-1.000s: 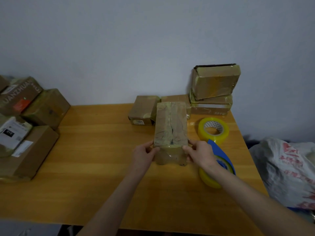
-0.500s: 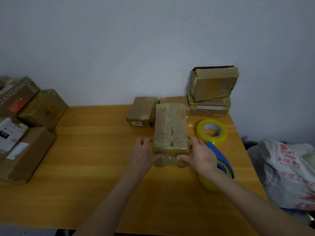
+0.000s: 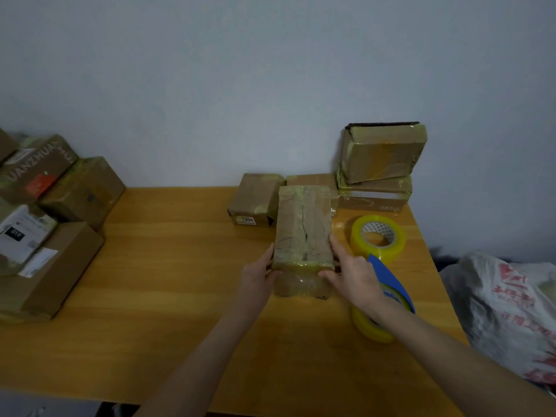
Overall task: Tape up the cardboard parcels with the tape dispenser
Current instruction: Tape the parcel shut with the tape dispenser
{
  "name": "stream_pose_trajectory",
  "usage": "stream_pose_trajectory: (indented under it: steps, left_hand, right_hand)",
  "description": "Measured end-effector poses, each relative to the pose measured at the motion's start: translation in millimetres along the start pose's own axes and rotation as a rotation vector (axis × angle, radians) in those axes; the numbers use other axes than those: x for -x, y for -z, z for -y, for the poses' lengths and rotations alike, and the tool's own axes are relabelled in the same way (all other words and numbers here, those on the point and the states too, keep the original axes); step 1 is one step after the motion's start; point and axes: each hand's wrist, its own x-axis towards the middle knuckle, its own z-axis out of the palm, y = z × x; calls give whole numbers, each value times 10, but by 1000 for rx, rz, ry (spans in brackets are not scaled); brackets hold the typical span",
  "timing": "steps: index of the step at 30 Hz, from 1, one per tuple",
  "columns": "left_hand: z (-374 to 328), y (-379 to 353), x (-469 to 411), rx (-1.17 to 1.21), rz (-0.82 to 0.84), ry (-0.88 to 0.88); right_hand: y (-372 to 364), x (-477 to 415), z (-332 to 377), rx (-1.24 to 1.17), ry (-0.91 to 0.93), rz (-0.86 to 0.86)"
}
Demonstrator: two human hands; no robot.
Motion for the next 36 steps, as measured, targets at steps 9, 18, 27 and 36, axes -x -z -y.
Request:
stream_pose_trajectory:
  steps: [9, 18, 27, 36]
  left_hand:
    - [-394, -160, -258, 189, -78, 374]
    - [-294, -105, -245, 18, -89, 251]
    - [-354, -61, -266, -147, -55, 237]
    - [-348, -47, -216, -87, -15, 335]
  right_hand:
    - [-33, -139, 253, -96, -295, 68]
    - [-11, -164, 79, -195, -238, 45]
    - [-35, -177, 69, -154, -189, 68]
    - [-43, -127, 61, -190, -175, 85]
